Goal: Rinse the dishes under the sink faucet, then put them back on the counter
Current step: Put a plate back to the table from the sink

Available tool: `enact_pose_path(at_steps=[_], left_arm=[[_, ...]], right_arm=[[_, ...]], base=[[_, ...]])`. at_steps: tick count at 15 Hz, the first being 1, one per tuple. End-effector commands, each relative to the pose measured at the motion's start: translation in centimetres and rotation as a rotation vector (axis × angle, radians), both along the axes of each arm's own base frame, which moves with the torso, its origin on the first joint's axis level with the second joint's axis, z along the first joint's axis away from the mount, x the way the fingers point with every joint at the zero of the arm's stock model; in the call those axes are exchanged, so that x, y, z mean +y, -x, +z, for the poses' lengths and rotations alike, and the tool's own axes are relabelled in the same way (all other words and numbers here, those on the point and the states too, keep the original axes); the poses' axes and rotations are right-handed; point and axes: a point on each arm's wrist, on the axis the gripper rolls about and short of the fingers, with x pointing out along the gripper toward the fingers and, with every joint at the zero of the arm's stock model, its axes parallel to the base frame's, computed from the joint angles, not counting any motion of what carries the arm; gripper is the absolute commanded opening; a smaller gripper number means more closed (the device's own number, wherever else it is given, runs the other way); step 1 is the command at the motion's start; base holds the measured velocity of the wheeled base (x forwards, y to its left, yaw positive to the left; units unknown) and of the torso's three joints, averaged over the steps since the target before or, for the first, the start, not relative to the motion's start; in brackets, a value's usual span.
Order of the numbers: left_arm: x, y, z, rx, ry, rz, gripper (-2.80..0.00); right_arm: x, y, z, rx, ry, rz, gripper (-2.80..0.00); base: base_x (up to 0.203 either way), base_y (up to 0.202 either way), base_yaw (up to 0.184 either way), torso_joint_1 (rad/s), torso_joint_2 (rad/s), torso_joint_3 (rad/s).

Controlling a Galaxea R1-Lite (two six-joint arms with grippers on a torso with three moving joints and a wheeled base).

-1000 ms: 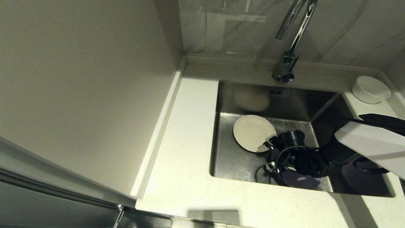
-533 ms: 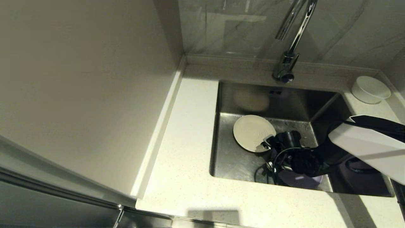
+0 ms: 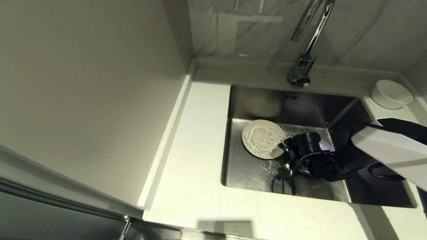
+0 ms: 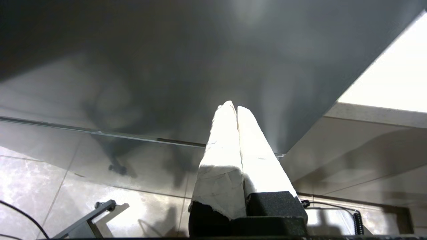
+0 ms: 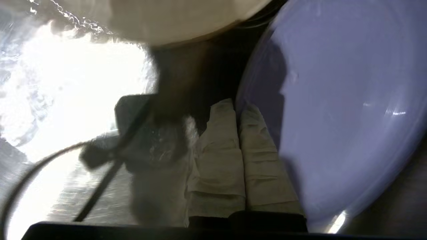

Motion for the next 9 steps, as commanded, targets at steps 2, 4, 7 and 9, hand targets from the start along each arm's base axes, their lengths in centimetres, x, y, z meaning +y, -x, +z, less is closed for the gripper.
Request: enact_pose_path(at_steps=[2,4,7,9], left_arm=[[0.0,0.0,0.0,-0.004,-0.001,0.001,-2.8],[0.0,0.0,0.0,-0.004,0.001,0.001,-2.8],[0.0,0.0,0.0,-0.004,0.001,0.001,-2.8],[0.0,0.0,0.0,-0.004,0.001,0.001,-2.8]], right_arm=[[-0.5,0.5,4.1,-0.095,-0.013,-0.01,-2.8],[-0.4,1.3,6.1,-0.135,-0.02,-0.005,-2.8],[-0.1,3.2,8.4,-0.167,-0.028,0.01,-2.8],[-0.3,4.9,10.0,-0.191,-0.047,0.018,-2.8]], base=[[0.0,0.0,0.0,0.0,0.0,0.0],[0.0,0.0,0.0,0.0,0.0,0.0],[0.0,0.0,0.0,0.0,0.0,0.0],[0.0,0.0,0.0,0.0,0.0,0.0]])
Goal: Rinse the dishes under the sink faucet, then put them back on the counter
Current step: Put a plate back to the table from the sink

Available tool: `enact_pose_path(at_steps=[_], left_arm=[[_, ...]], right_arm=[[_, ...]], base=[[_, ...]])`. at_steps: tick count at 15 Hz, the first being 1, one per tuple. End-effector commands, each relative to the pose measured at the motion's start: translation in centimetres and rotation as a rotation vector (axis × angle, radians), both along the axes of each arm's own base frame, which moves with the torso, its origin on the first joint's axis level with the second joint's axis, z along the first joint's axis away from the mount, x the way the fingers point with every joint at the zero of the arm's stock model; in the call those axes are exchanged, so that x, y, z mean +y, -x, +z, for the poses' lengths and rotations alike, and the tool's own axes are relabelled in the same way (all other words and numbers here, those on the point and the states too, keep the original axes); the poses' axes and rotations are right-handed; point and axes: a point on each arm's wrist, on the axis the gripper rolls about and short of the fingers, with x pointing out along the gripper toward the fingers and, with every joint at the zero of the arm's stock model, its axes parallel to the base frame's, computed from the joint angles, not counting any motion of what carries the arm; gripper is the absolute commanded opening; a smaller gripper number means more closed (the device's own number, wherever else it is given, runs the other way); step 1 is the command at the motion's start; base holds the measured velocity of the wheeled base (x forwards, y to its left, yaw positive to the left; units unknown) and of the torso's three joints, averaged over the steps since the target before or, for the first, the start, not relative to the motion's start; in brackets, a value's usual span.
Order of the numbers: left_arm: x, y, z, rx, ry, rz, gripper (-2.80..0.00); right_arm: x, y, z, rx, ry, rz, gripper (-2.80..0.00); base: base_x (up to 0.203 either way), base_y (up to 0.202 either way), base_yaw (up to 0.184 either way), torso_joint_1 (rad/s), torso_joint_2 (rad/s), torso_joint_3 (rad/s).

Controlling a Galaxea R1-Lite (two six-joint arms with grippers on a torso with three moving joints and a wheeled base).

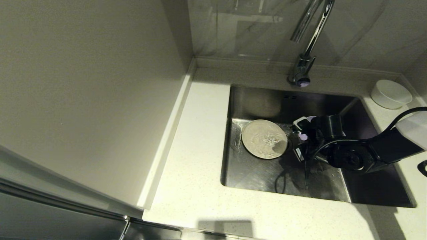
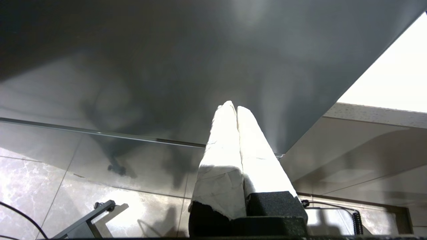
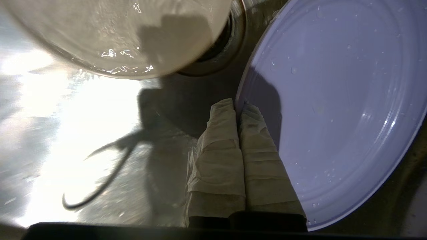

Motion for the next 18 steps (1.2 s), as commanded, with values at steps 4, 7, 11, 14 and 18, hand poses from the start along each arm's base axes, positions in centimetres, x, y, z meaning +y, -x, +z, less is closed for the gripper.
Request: enact_pose_path(at_steps=[4,7,11,14,18], left_arm=[[0.0,0.0,0.0,-0.003,0.001,0.001,-2.8],[0.0,0.0,0.0,-0.003,0.001,0.001,-2.8],[0.0,0.0,0.0,-0.003,0.001,0.001,-2.8],[0.0,0.0,0.0,-0.003,0.001,0.001,-2.8],[0.0,0.0,0.0,-0.003,-0.001,0.001,-2.8]], right_arm=[[-0.2,5.6,6.7,-0.098,-0.266,0.247,-2.8],[-0.5,9.6,9.1,-0.025,-0.477,0.386,-2.8],[-0.6,13.0,12.8,0.143,-1.043,0.487,-2.8],[-1.1,13.7,18.9,0.171,-1.338,0.528,-2.8],[-1.3,13.9,21.3,0.204,-1.455,0.537,-2.8]], base=[[0.0,0.0,0.0,0.0,0.0,0.0],[0.0,0.0,0.0,0.0,0.0,0.0],[0.0,0.0,0.0,0.0,0.0,0.0],[0.0,0.0,0.0,0.0,0.0,0.0],[0.0,0.0,0.0,0.0,0.0,0.0]])
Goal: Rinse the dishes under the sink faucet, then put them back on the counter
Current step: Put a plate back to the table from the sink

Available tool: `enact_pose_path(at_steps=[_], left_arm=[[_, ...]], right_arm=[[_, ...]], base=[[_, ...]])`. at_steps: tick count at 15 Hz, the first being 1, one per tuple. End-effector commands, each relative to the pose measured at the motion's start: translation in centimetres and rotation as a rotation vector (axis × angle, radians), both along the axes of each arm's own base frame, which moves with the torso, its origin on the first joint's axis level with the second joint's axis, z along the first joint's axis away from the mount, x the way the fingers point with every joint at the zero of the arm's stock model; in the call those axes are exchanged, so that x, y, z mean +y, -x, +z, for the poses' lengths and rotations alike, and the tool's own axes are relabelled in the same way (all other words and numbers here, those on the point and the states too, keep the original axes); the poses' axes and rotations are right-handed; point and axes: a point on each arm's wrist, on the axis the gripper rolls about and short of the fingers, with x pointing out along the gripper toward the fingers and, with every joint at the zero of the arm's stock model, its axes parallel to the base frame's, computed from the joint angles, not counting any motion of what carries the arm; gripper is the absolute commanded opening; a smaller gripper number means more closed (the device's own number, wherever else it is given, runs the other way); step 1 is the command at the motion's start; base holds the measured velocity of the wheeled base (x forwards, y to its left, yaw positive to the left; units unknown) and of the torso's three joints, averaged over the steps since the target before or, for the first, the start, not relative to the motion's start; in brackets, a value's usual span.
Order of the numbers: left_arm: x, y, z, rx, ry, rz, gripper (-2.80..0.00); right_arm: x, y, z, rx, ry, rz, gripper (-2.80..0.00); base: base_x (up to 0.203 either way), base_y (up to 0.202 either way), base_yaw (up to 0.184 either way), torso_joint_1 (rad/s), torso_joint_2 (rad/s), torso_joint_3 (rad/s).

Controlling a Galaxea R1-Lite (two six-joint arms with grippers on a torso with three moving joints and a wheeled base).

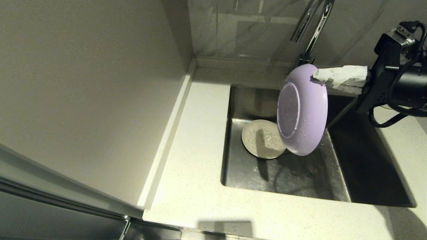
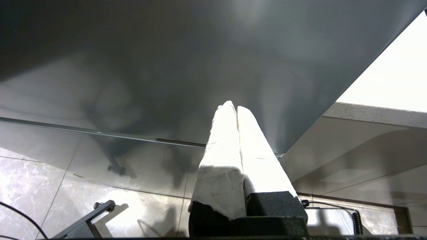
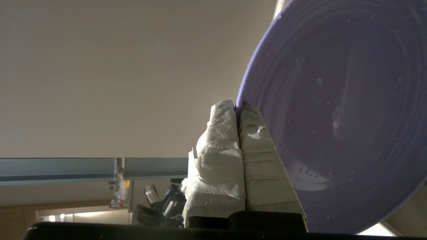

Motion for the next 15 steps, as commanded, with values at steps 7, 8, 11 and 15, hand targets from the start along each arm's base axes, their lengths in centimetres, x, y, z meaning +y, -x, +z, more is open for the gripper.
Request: enact_pose_path(at_steps=[7,8,11,15], left_arm=[[0.0,0.0,0.0,-0.003,0.001,0.0,-2.8],[0.0,0.0,0.0,-0.003,-0.001,0.0,-2.8],[0.0,0.0,0.0,-0.003,0.001,0.0,-2.8],[0.0,0.0,0.0,-0.003,0.001,0.0,-2.8]], right_arm=[[-3.2,0.6,-6.7,-0.576,0.869,-0.149,-2.8],[-4.5,0.9,-7.0,-0.583,0.969,-0.211,-2.8],[-7.2,1.2,-7.0,-0.577,1.092,-0.339,-2.8],[-10.6,0.8,-7.7,-0.545,1.224,-0.471,-2.8]], base=[[0.0,0.0,0.0,0.0,0.0,0.0],[0.0,0.0,0.0,0.0,0.0,0.0],[0.0,0.0,0.0,0.0,0.0,0.0],[0.0,0.0,0.0,0.0,0.0,0.0]])
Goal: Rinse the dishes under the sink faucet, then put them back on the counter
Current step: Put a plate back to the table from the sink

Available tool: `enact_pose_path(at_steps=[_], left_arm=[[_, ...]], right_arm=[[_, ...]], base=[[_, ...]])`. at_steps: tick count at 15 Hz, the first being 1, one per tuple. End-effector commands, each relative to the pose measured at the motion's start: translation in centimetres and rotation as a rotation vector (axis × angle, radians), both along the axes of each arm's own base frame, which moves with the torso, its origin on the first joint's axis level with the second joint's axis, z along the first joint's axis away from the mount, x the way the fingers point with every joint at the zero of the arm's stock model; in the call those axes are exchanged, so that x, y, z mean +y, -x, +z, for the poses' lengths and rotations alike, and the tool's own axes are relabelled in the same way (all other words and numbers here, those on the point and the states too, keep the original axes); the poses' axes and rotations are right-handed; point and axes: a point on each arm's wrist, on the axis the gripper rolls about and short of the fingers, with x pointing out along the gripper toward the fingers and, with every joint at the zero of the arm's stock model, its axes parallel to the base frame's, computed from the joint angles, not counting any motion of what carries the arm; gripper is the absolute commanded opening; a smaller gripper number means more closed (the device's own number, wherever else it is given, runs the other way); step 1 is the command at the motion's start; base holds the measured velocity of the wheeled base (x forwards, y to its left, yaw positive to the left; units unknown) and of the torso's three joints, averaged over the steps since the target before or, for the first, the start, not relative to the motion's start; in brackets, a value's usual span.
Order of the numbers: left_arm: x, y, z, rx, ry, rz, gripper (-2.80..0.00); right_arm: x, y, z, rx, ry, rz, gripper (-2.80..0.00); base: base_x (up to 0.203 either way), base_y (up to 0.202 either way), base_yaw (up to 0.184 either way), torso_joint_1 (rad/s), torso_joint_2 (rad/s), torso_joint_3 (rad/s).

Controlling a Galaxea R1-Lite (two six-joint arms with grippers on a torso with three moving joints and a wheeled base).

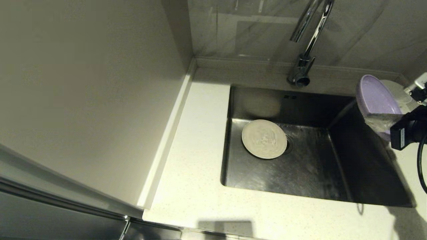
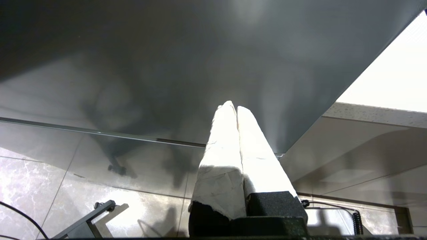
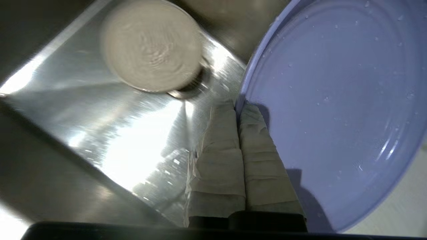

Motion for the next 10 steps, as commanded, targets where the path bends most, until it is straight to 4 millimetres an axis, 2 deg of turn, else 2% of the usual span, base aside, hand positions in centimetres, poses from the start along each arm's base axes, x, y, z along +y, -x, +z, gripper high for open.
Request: enact_pose_path(at_steps=[1,4,6,10], left_arm=[[0.0,0.0,0.0,-0.003,-0.001,0.0,-2.8],[0.0,0.0,0.0,-0.003,-0.001,0.0,-2.8],[0.0,0.0,0.0,-0.003,-0.001,0.0,-2.8],[0.0,0.0,0.0,-0.003,0.001,0.0,-2.8]], right_arm=[[-1.2,-0.5,-0.7,0.025,0.01,-0.06,-2.8],[-2.9,-1.2,-1.9,0.07,0.112,-0.198,-2.8],[-4.3,-0.9,-2.7,0.097,0.177,-0.227,-2.8],[-5.3,-0.3,-3.7,0.131,0.21,-0.255,-2.8]], base=[[0.0,0.0,0.0,0.0,0.0,0.0],[0.0,0.0,0.0,0.0,0.0,0.0],[0.0,0.0,0.0,0.0,0.0,0.0],[0.0,0.0,0.0,0.0,0.0,0.0]])
